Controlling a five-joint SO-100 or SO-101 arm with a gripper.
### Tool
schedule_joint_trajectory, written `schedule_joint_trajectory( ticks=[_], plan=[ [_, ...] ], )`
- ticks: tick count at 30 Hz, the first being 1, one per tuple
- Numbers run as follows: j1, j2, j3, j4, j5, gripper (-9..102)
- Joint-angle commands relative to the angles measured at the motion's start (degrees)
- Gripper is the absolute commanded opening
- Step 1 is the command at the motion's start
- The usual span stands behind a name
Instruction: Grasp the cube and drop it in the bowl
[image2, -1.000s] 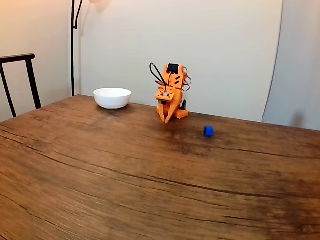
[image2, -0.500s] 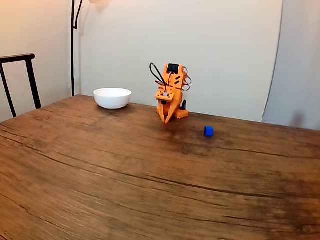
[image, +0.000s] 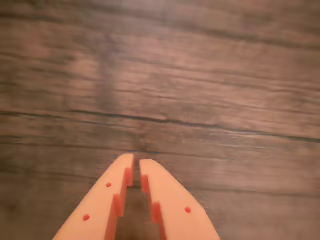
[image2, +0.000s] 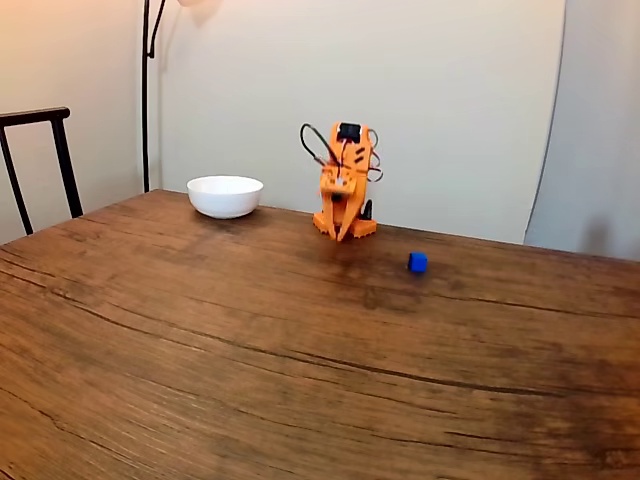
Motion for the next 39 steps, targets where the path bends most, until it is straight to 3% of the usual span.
schedule_joint_trajectory(
  ticks=[1,13,24,29,39],
  plan=[
    [-1.32,-0.44,-7.29,1.41,0.18,-1],
    [-8.53,-0.88,-24.26,1.49,0.53,0],
    [-8.70,-0.97,-37.71,13.54,0.62,0],
    [-12.04,-1.23,-39.20,15.03,0.62,0],
    [-21.45,-22.41,-48.08,15.03,0.09,0]
  ],
)
